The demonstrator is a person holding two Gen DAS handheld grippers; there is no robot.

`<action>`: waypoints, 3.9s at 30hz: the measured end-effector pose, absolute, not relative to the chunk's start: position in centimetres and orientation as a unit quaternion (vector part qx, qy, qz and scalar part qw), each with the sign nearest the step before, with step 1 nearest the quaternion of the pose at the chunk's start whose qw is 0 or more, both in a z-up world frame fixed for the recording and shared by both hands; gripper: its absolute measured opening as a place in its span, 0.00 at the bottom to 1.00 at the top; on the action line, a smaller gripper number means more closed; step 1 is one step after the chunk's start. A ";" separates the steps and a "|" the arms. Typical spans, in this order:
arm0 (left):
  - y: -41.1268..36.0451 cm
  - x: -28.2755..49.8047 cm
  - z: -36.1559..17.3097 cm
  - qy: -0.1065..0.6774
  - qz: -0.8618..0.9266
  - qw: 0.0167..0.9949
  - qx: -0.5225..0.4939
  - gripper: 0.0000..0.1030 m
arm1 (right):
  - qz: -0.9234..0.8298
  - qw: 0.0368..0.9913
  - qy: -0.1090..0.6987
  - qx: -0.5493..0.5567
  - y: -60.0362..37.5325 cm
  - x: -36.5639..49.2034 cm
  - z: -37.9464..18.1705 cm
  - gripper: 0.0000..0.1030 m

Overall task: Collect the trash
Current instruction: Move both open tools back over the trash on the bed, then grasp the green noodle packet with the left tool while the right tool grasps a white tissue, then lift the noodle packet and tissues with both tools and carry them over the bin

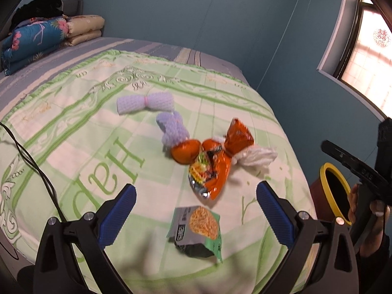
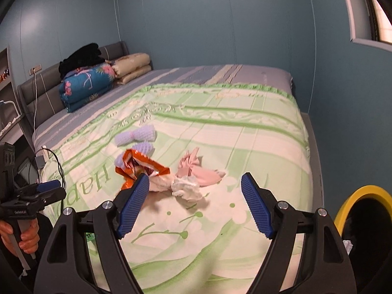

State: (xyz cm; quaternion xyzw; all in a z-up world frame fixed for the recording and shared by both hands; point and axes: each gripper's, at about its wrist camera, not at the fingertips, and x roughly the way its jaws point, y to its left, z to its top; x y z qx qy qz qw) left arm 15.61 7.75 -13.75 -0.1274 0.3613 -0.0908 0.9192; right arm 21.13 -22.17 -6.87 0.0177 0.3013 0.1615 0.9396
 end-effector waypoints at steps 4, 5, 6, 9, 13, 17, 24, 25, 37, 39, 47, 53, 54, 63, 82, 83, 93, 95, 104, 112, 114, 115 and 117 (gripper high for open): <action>7.1 15.7 -14.8 0.369 -0.104 0.916 -0.117 0.92 | 0.166 0.934 0.318 0.008 -21.4 22.3 -8.6 0.71; 6.8 15.8 -15.2 0.372 -0.106 0.916 -0.111 0.92 | 0.166 0.932 0.321 0.007 -21.3 22.6 -8.9 0.71; 6.6 15.9 -15.5 0.374 -0.107 0.915 -0.106 0.92 | 0.166 0.930 0.326 0.006 -21.1 23.0 -9.4 0.71; 6.1 16.3 -16.4 0.385 -0.107 0.911 -0.101 0.92 | 0.166 0.925 0.341 0.001 -20.7 24.1 -10.6 0.71; 5.8 16.8 -17.6 0.399 -0.111 0.905 -0.101 0.92 | 0.165 0.919 0.358 -0.009 -20.0 25.3 -12.1 0.71; 5.5 17.0 -18.4 0.406 -0.108 0.903 -0.091 0.92 | 0.166 0.914 0.371 -0.014 -19.4 26.4 -13.5 0.71; 5.0 17.3 -18.9 0.411 -0.101 0.904 -0.064 0.92 | 0.169 0.907 0.384 -0.024 -18.3 28.5 -15.0 0.71; 4.9 17.4 -19.1 0.414 -0.101 0.902 -0.060 0.92 | 0.170 0.907 0.385 -0.026 -18.1 28.7 -15.2 0.71; 4.2 18.0 -20.1 0.430 -0.090 0.898 -0.030 0.84 | 0.177 0.897 0.404 -0.031 -16.9 31.0 -17.3 0.60; 3.7 18.0 -20.3 0.434 -0.094 0.896 -0.019 0.78 | 0.177 0.897 0.405 -0.029 -16.8 31.2 -17.4 0.57; 2.9 18.2 -21.3 0.452 -0.095 0.887 0.002 0.59 | 0.180 0.898 0.401 -0.025 -16.6 31.2 -17.4 0.33; 3.6 18.4 -21.2 0.452 -0.092 0.887 -0.014 0.51 | 0.181 0.898 0.399 -0.030 -16.5 30.9 -17.3 0.19; 3.6 18.4 -21.2 0.453 -0.092 0.887 -0.018 0.49 | 0.180 0.900 0.397 -0.032 -16.4 30.7 -17.2 0.17; 4.4 18.3 -20.6 0.441 -0.110 0.889 -0.049 0.43 | 0.183 0.908 0.378 -0.002 -17.8 29.6 -15.4 0.14; 3.7 15.9 -17.0 0.391 -0.149 0.906 -0.056 0.39 | 0.199 0.923 0.326 0.053 -21.1 25.1 -9.8 0.14; 3.6 15.6 -16.6 0.388 -0.151 0.908 -0.053 0.39 | 0.199 0.923 0.324 0.054 -21.2 25.0 -9.6 0.14; 2.3 13.4 -12.8 0.353 -0.172 0.919 -0.036 0.39 | 0.180 0.942 0.275 0.066 -24.5 22.2 -5.4 0.14; 1.9 13.0 -12.0 0.345 -0.177 0.921 -0.034 0.39 | 0.177 0.946 0.264 0.066 -25.2 21.5 -4.4 0.14; -0.1 11.8 -7.7 0.302 -0.187 0.934 -0.023 0.39 | 0.158 0.961 0.220 0.063 -28.0 18.2 -1.3 0.14; -3.2 11.6 -3.9 0.273 -0.201 0.941 -0.016 0.39 | 0.132 0.971 0.184 0.070 -31.6 14.8 0.9 0.14; -4.4 11.5 -3.0 0.263 -0.206 0.943 -0.009 0.39 | 0.122 0.974 0.178 0.071 -32.7 14.2 1.3 0.14; -4.8 11.5 -2.7 0.260 -0.210 0.943 -0.007 0.39 | 0.116 0.975 0.175 0.072 -33.2 13.8 1.5 0.14; -6.2 11.7 -2.0 0.255 -0.215 0.943 0.000 0.39 | 0.103 0.977 0.169 0.074 -34.3 13.2 1.8 0.14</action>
